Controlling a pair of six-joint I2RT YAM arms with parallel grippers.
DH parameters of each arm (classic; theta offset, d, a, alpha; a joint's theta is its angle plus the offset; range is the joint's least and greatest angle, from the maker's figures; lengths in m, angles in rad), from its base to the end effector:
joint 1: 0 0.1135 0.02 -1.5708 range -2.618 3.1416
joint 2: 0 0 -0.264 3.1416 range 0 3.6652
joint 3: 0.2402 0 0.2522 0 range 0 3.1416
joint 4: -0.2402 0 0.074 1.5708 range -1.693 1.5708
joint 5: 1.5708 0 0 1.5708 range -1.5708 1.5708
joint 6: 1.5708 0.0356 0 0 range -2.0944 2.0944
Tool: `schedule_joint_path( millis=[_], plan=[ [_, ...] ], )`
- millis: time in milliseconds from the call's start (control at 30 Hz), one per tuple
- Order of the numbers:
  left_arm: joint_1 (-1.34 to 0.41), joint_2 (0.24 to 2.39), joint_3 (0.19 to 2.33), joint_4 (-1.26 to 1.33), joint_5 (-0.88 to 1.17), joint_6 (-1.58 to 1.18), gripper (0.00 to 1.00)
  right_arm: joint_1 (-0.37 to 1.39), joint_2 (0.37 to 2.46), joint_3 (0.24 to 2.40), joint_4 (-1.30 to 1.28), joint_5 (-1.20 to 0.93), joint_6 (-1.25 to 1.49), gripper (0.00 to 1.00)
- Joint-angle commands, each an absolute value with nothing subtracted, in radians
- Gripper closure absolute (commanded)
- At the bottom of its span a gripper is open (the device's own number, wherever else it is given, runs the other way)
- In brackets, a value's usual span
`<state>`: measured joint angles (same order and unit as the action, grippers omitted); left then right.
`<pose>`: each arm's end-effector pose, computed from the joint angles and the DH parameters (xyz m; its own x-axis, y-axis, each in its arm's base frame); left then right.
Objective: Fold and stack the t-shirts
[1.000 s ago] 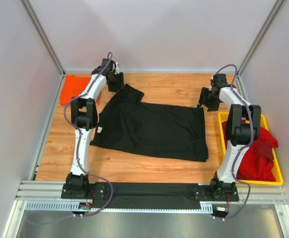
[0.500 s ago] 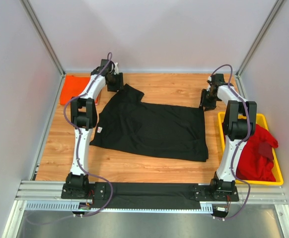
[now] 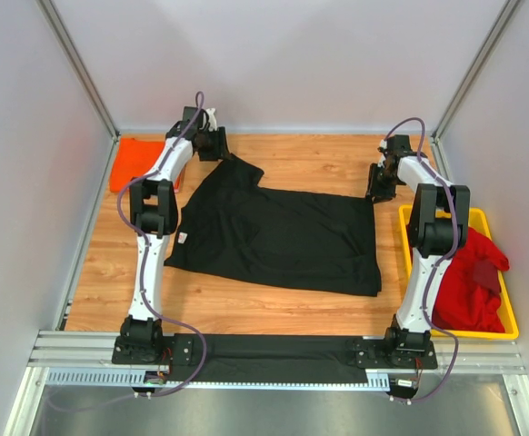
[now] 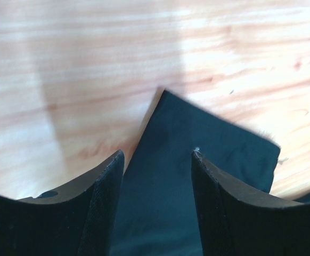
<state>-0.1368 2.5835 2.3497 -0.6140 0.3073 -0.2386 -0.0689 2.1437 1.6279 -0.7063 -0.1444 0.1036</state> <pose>0.5608 -0.0881 0.1740 -0.7994 -0.1174 -0.5893 0.1434 0.9151 -0.3768 0.4424 -0.0254 0.1641 -0.9306 0.1668 -0.3259 0.1160 0.9786 0.1698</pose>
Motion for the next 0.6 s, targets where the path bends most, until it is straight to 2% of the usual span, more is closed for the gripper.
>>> schedule_joint_path(
  millis=[0,367,433,467,533,567],
  plan=[
    [-0.135,2.626,2.402,-0.558,0.377,-0.279,0.41,-0.071,2.154,1.649,-0.692,-0.160,0.103,0.66],
    [-0.141,2.649,2.391,-0.563,0.393,-0.310,0.46,-0.074,2.151,1.655,-0.687,-0.158,0.087,0.66],
    [-0.141,2.649,2.390,-0.543,0.432,-0.319,0.58,-0.080,2.154,1.655,-0.684,-0.164,0.086,0.69],
    [-0.143,2.649,2.393,-0.540,0.451,-0.322,0.71,-0.081,2.154,1.655,-0.683,-0.163,0.084,0.73],
    [-0.144,2.639,2.391,-0.532,0.472,-0.331,0.84,-0.084,2.155,1.658,-0.683,-0.160,0.081,0.81],
    [-0.144,2.631,2.388,-0.531,0.489,-0.334,0.91,-0.084,2.155,1.660,-0.684,-0.158,0.083,0.89]
  ],
)
